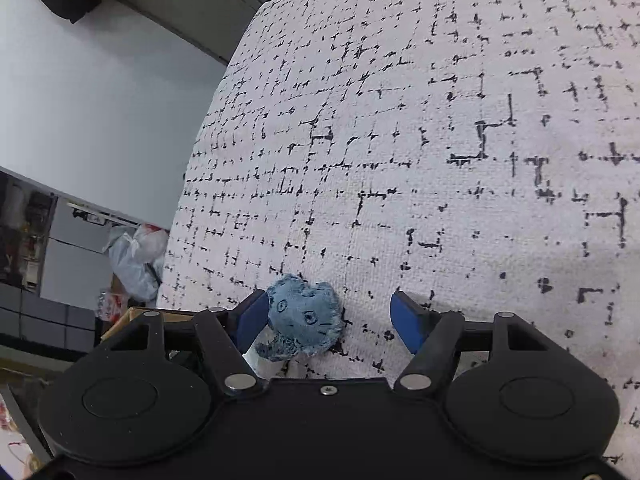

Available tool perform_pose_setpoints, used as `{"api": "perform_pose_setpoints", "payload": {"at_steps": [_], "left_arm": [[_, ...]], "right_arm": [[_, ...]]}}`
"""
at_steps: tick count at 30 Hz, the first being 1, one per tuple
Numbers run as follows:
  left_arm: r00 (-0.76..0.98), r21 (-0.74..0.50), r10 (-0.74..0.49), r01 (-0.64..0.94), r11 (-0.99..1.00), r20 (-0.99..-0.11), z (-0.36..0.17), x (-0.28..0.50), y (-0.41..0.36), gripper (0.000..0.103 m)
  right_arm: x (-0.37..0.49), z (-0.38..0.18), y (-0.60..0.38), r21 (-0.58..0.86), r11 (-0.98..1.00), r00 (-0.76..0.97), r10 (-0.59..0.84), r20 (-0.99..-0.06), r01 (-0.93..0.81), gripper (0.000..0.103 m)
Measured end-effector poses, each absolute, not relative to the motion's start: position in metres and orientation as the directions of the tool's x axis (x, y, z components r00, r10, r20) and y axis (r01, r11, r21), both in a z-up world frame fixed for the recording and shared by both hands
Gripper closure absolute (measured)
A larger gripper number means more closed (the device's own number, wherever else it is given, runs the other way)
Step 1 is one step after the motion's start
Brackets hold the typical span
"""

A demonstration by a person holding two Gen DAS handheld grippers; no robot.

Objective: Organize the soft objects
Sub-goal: 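Grasp the blue-grey plush with the right tool while the left tool grasps the white tissue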

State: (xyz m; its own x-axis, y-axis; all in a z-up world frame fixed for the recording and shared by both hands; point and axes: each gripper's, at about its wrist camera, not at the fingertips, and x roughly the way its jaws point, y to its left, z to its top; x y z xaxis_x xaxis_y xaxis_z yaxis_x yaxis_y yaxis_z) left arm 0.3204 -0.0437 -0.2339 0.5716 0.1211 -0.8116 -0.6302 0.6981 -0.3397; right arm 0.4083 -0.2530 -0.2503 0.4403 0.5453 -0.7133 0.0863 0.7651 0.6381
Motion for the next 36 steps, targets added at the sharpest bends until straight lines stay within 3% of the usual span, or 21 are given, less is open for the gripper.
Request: {"api": "perform_pose_setpoints", "payload": {"at_steps": [15, 23, 26, 28, 31, 36], "left_arm": [[0.635, -0.423, 0.019, -0.535, 0.731, -0.772, -0.201, 0.308, -0.034, 0.054], [0.652, -0.448, -0.007, -0.513, 0.732, -0.758, -0.184, 0.297, -0.031, 0.054], [0.652, -0.449, -0.013, -0.507, 0.736, -0.758, -0.182, 0.295, -0.030, 0.054], [0.649, -0.450, -0.019, -0.505, 0.736, -0.760, -0.182, 0.295, -0.030, 0.054], [0.650, -0.445, -0.019, -0.499, 0.744, -0.760, -0.182, 0.295, -0.030, 0.054], [0.647, -0.447, -0.020, -0.503, 0.740, -0.762, -0.183, 0.294, -0.031, 0.054]], "right_arm": [[0.414, -0.257, -0.241, 0.623, 0.781, 0.457, 0.538, -0.709, 0.046, 0.037], [0.417, -0.260, -0.226, 0.596, 0.802, 0.452, 0.524, -0.722, 0.023, 0.045], [0.417, -0.261, -0.219, 0.565, 0.825, 0.449, 0.507, -0.735, -0.006, 0.058], [0.418, -0.263, -0.214, 0.547, 0.837, 0.439, 0.503, -0.745, -0.030, 0.083], [0.418, -0.265, -0.213, 0.541, 0.840, 0.427, 0.504, -0.751, -0.040, 0.092], [0.414, -0.256, -0.220, 0.553, 0.832, 0.443, 0.513, -0.736, -0.044, 0.095]]}}
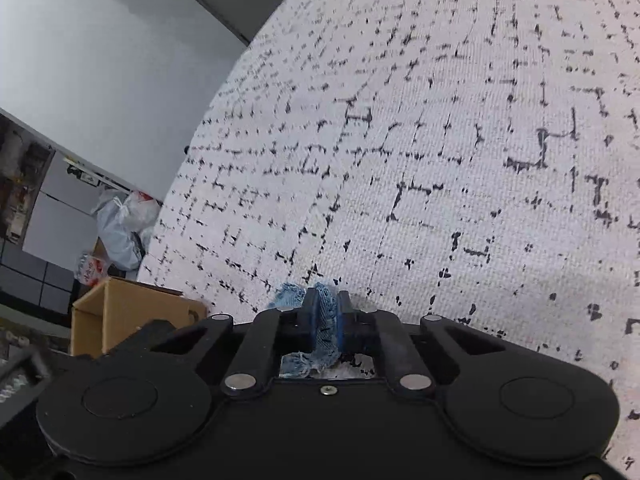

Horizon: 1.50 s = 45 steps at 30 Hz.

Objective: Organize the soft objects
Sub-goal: 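Grasp the blue-grey plush with the right tool while the left tool grasps the white tissue, then carry the blue-grey plush and white tissue into the box and release both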

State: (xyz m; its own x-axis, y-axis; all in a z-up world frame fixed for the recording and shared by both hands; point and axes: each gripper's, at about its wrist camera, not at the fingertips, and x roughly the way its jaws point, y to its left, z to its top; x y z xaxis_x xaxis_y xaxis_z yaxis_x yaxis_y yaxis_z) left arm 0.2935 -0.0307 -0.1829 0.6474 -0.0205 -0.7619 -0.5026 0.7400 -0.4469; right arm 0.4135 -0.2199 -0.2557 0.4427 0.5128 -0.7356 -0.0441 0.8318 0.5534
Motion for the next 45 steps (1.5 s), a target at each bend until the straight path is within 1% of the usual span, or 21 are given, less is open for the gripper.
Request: {"api": "perform_pose_setpoints", "payload": {"at_steps": [10, 16, 27, 45], "left_arm": [[0.661, -0.452, -0.015, -0.496, 0.741, -0.750, -0.171, 0.283, -0.026, 0.054], [0.667, -0.433, -0.004, -0.480, 0.763, -0.745, -0.166, 0.275, -0.033, 0.054], [0.702, -0.418, 0.021, -0.448, 0.791, -0.712, -0.140, 0.252, -0.034, 0.054], [0.752, -0.401, 0.058, -0.413, 0.818, -0.657, -0.103, 0.229, -0.001, 0.054]], "right_arm": [[0.403, -0.232, -0.233, 0.595, 0.802, 0.480, 0.542, -0.690, -0.051, 0.095], [0.393, -0.213, -0.236, 0.609, 0.789, 0.510, 0.558, -0.655, -0.080, 0.095], [0.374, -0.180, -0.245, 0.652, 0.743, 0.560, 0.608, -0.562, -0.152, 0.095], [0.342, -0.139, -0.235, 0.651, 0.715, 0.607, 0.642, -0.468, -0.255, 0.095]]}}
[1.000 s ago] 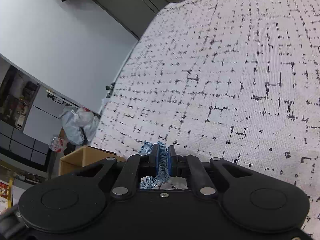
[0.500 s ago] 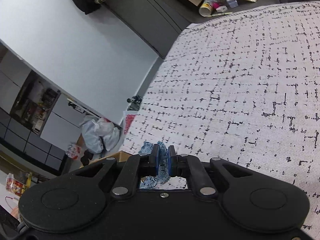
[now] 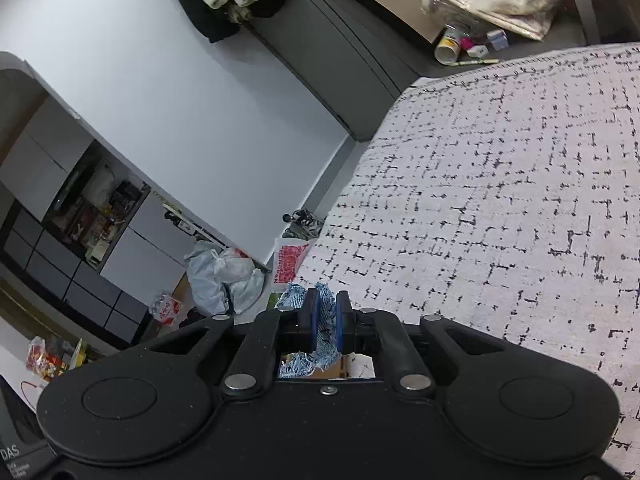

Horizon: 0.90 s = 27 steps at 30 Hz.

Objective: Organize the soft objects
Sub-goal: 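Carry the blue-grey plush and white tissue into the box and release both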

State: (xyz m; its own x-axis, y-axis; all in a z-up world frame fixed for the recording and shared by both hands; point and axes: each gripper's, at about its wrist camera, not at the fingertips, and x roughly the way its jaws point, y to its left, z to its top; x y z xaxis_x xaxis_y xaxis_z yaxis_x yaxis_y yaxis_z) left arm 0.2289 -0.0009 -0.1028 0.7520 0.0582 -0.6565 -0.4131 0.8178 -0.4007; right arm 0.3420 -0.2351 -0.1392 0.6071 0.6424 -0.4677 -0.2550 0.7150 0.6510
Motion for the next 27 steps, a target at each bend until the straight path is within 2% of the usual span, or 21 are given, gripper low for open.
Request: {"api": "perform_pose_setpoints", "payload": {"at_steps": [27], "left_arm": [[0.751, -0.382, 0.115, -0.454, 0.805, -0.650, -0.094, 0.218, 0.093, 0.054]], "right_arm": [[0.327, -0.130, -0.180, 0.562, 0.751, 0.608, 0.636, -0.476, -0.346, 0.095]]}}
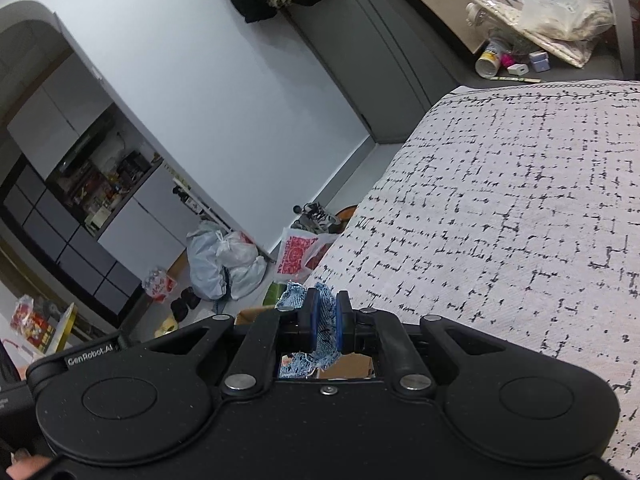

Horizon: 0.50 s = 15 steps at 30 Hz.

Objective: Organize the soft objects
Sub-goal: 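Carry the blue-grey plush and white tissue into the box and release both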

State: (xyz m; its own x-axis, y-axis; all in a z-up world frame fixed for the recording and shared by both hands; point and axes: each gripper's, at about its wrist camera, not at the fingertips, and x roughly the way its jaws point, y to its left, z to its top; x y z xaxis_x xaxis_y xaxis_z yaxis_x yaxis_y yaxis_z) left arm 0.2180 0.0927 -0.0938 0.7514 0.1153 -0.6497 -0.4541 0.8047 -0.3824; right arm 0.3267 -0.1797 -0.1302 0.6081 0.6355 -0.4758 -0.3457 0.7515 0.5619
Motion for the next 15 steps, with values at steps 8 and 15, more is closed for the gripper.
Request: {"api": "perform_pose_setpoints", "payload": {"at_steps": [8, 15], "left_arm": [[0.731, -0.377, 0.113, -0.470, 0.798, -0.673, -0.103, 0.220, 0.115, 0.054], [0.718, -0.383, 0.098, -0.476, 0.791, -0.689, -0.114, 0.225, 0.129, 0.054]], "right_arm": [[0.324, -0.134, -0.164, 0.565, 0.740, 0.582, 0.655, -0.482, -0.364, 0.095], [0.322, -0.139, -0.149, 0.554, 0.741, 0.563, 0.661, -0.497, -0.380, 0.095]]}}
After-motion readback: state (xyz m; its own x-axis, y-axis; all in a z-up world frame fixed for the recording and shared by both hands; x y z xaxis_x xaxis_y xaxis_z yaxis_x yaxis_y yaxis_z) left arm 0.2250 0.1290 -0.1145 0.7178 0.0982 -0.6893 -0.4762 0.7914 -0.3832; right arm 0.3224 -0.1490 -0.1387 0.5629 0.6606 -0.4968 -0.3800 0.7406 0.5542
